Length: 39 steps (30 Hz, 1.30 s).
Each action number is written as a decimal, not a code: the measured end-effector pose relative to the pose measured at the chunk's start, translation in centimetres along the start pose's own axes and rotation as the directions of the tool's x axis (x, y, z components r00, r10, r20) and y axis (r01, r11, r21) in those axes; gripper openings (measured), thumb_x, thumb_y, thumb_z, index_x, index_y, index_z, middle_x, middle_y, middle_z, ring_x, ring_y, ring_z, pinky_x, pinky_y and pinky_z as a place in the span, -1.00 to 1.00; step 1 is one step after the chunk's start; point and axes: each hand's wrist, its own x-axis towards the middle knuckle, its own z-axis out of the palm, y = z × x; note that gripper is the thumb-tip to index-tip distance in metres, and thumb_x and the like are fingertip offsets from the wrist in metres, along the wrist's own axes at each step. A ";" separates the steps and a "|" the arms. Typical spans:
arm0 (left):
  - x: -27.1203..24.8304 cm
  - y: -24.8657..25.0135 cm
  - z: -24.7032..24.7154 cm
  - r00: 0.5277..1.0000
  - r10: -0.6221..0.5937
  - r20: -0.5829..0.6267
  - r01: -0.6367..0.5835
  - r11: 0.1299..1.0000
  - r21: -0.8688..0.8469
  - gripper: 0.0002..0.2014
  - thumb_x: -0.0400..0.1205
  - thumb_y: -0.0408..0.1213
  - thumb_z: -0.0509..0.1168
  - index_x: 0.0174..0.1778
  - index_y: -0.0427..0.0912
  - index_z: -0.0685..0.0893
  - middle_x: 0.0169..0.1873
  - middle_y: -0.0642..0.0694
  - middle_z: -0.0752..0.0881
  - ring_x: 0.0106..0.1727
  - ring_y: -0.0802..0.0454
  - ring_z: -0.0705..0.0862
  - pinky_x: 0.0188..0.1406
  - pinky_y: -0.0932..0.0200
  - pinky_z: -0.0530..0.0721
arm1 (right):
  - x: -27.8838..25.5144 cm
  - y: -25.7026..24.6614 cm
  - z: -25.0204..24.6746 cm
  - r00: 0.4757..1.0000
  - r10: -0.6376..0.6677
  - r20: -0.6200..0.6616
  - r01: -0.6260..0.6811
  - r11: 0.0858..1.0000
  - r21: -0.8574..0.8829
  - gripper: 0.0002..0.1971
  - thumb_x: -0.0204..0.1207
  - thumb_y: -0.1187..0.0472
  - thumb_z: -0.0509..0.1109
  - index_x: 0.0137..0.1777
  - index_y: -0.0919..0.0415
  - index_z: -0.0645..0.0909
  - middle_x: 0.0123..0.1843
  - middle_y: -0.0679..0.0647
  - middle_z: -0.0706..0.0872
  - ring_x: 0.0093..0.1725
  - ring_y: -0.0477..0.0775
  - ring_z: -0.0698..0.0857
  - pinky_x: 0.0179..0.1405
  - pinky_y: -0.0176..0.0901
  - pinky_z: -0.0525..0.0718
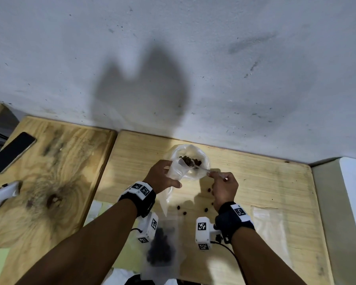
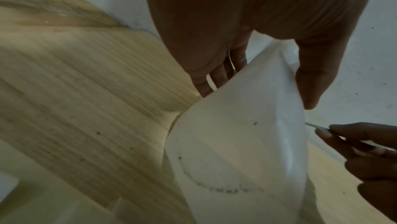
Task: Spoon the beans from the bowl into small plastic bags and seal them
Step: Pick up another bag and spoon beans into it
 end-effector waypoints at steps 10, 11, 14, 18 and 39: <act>0.3 0.3 0.1 1.000 0.014 0.013 -0.014 1.000 0.014 -0.13 0.17 -0.40 0.69 0.41 -0.13 0.47 0.23 0.01 0.58 0.25 0.00 0.59 0.12 0.12 0.61 | -0.1 -4.4 -3.6 0.975 -0.203 0.090 0.196 0.977 0.084 -0.76 0.45 0.44 0.51 -0.22 0.23 0.48 -0.40 0.20 0.54 -0.54 0.05 0.29 -0.66 -0.28 0.27; 0.3 0.4 0.1 1.000 0.012 0.013 -0.012 1.000 0.013 -0.12 0.17 -0.40 0.69 0.41 -0.13 0.47 0.25 0.00 0.59 0.24 0.01 0.59 0.10 0.14 0.60 | -0.3 -4.8 -3.8 0.967 -0.229 0.114 0.222 0.972 0.078 -0.76 0.45 0.44 0.51 -0.22 0.24 0.48 -0.34 0.25 0.56 -0.55 0.03 0.30 -0.65 -0.28 0.29; 0.4 0.5 0.3 1.000 0.013 0.018 -0.013 1.000 0.026 -0.09 0.16 -0.40 0.70 0.44 -0.14 0.46 0.29 -0.03 0.59 0.23 0.02 0.58 0.09 0.14 0.59 | -0.6 -5.4 -3.9 0.935 -0.294 0.199 0.291 0.956 0.046 -0.68 0.42 0.43 0.54 -0.33 0.14 0.45 -0.25 0.41 0.61 -0.55 -0.01 0.33 -0.57 -0.25 0.33; 0.3 0.6 0.5 1.000 0.016 0.021 -0.017 0.999 0.047 -0.09 0.17 -0.37 0.70 0.45 -0.14 0.45 0.26 0.02 0.56 0.21 0.06 0.55 0.08 0.16 0.58 | -1.5 -5.8 -3.2 0.838 -0.429 0.336 0.477 0.876 -0.070 -0.71 0.41 0.42 0.60 -0.29 0.27 0.49 -0.36 0.12 0.71 -0.39 0.06 0.63 -0.35 -0.17 0.52; -2.3 -0.3 2.6 0.955 0.296 0.014 -0.294 0.940 0.175 -0.17 0.14 -0.32 0.69 0.36 -0.18 0.57 0.32 0.09 0.46 0.27 0.12 0.57 0.07 0.72 0.39 | -2.1 -0.6 -1.0 0.887 -0.454 -0.082 0.417 0.865 -0.278 -0.75 0.49 0.35 0.48 -0.28 0.23 0.44 -0.44 -0.02 0.58 -0.53 0.07 0.48 -0.41 -0.15 0.49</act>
